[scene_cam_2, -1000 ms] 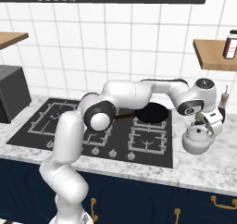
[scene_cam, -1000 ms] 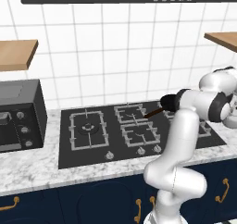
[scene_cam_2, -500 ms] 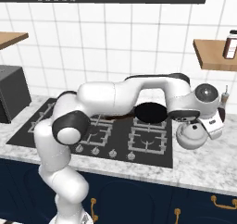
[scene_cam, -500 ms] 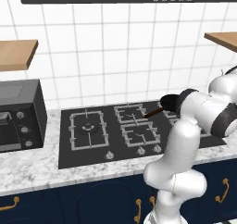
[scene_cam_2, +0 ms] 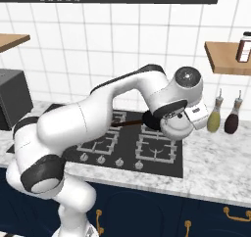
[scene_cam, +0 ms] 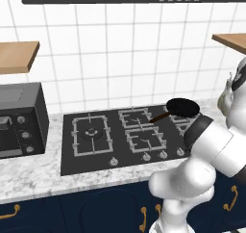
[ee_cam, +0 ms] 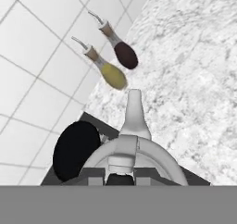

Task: Pick the kettle from the counter and place it on a stove burner. Then turn the burner on.

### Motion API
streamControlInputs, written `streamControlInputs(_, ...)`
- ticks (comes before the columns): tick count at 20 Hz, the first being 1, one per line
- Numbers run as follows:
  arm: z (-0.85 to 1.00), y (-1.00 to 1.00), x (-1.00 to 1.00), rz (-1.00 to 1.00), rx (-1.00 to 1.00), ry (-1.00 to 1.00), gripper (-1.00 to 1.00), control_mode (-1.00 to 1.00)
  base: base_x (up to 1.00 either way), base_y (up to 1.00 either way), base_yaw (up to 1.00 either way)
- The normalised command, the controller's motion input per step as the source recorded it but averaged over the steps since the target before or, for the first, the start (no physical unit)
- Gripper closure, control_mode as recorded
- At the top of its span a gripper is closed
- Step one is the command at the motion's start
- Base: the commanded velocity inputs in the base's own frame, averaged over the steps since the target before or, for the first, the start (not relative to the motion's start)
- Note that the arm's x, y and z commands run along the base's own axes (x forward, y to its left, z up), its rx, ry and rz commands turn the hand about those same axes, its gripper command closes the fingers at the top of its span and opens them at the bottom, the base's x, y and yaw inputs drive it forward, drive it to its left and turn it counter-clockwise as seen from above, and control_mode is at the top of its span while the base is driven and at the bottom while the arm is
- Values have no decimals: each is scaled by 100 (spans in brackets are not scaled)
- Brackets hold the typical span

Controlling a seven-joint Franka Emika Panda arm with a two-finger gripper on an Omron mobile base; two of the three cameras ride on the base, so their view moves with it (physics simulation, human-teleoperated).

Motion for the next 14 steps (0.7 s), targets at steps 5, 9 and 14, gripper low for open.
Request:
streamControlInputs(5,53,100,5,0,0,-13,100,-100,0,0,0)
streamControlInputs(9,54,100,25,0,3,-5,100,-100,0,0,0)
streamControlInputs(14,27,100,24,0,6,0,100,-100,0,0,0)
